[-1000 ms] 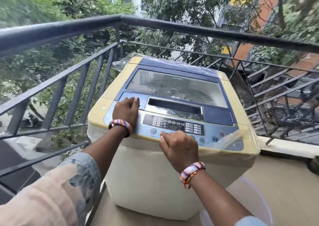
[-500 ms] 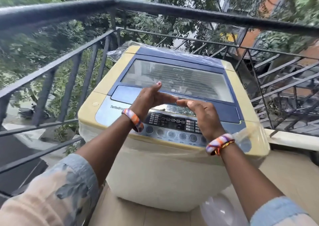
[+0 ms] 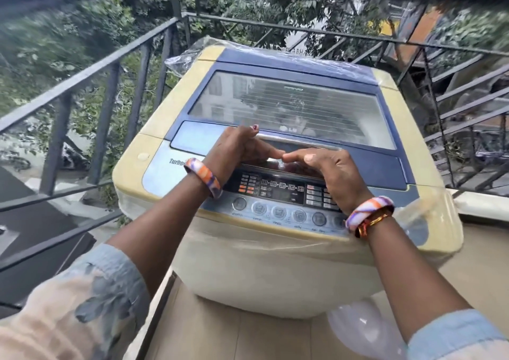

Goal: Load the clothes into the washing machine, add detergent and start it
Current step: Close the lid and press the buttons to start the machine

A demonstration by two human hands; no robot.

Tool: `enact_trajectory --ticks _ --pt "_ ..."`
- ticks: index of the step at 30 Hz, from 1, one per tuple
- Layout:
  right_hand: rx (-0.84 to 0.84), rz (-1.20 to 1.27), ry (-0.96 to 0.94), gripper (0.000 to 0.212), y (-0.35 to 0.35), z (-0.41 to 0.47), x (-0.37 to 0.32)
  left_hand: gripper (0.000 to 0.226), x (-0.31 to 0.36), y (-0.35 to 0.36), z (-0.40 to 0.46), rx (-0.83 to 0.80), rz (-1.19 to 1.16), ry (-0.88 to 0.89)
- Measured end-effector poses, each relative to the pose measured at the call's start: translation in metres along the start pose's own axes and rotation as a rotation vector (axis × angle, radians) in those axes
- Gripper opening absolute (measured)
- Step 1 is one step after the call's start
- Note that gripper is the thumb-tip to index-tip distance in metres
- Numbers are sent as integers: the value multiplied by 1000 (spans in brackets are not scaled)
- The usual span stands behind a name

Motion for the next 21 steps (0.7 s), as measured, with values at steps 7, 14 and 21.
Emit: enact_trajectory --ticks 7,14,21 --pt "20 -56 -34 33 1 -1 1 51 3 4 -4 22 21 20" --pt "39 -67 -28 32 3 -1 1 49 2 3 -2 57 66 64" --pt "22 -76 -20 30 3 0 -1 51 2 3 -2 43 71 69"
Point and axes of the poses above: each hand's wrist, its own z-axis towards the middle knuckle, its own y-axis out of the palm, x = y × z, the point moved 6 cm from there along z, towards the middle knuckle, and after that the axes turned 10 degrees about -x, right-handed, at the moved point
